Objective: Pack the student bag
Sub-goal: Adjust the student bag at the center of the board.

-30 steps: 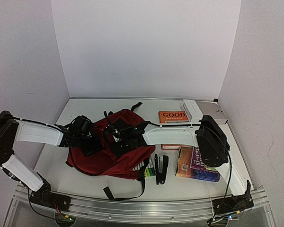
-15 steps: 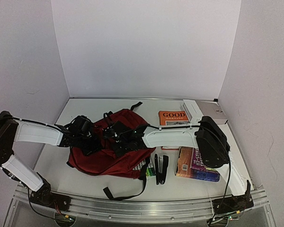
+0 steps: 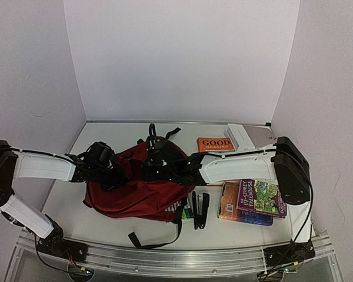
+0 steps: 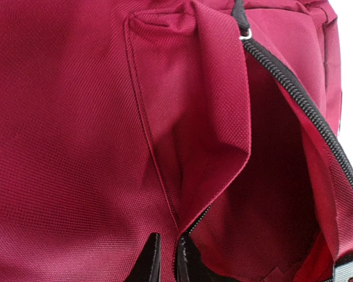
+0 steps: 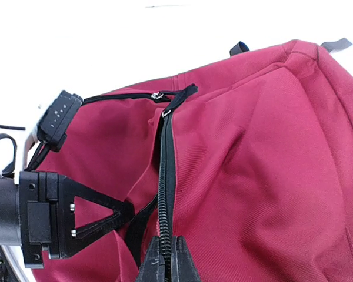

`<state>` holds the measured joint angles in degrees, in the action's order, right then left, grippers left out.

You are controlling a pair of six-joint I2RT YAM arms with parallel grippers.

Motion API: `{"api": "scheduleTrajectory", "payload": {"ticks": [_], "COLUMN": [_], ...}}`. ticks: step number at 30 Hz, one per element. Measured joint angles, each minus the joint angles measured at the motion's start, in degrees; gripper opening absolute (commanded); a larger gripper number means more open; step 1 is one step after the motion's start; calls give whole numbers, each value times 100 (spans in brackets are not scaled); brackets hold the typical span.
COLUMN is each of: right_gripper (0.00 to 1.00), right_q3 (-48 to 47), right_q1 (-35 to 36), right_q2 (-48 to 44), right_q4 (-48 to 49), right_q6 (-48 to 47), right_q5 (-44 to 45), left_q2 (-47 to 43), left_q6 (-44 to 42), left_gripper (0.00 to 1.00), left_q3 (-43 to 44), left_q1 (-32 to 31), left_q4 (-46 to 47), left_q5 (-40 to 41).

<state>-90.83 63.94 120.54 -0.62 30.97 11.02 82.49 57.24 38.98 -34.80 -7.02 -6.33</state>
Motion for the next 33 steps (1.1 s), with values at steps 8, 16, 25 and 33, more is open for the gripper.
{"api": "scheduleTrajectory", "payload": {"ticks": [8,16,25,33], "right_gripper": [0,0,0,0], "right_q3": [64,64,64,64], "right_q1": [-5,-5,-5,-5], "right_q2": [-1,-1,-1,-1], "right_q4": [109,120,133,144], "right_q6": [105,131,185,206], "right_q5": [-24,-47,-98,-149], "left_q2": [-769,-1718,-1209,-483], "left_q6": [-484,-571,-270,-181], "left_gripper": [56,44,24,17], "left_q3": [-22,-169,-323,-294], "left_q1": [25,25,25,25], "left_q4": [15,-84,-211,-125], "left_q5": [-108,-6,2,-201]}}
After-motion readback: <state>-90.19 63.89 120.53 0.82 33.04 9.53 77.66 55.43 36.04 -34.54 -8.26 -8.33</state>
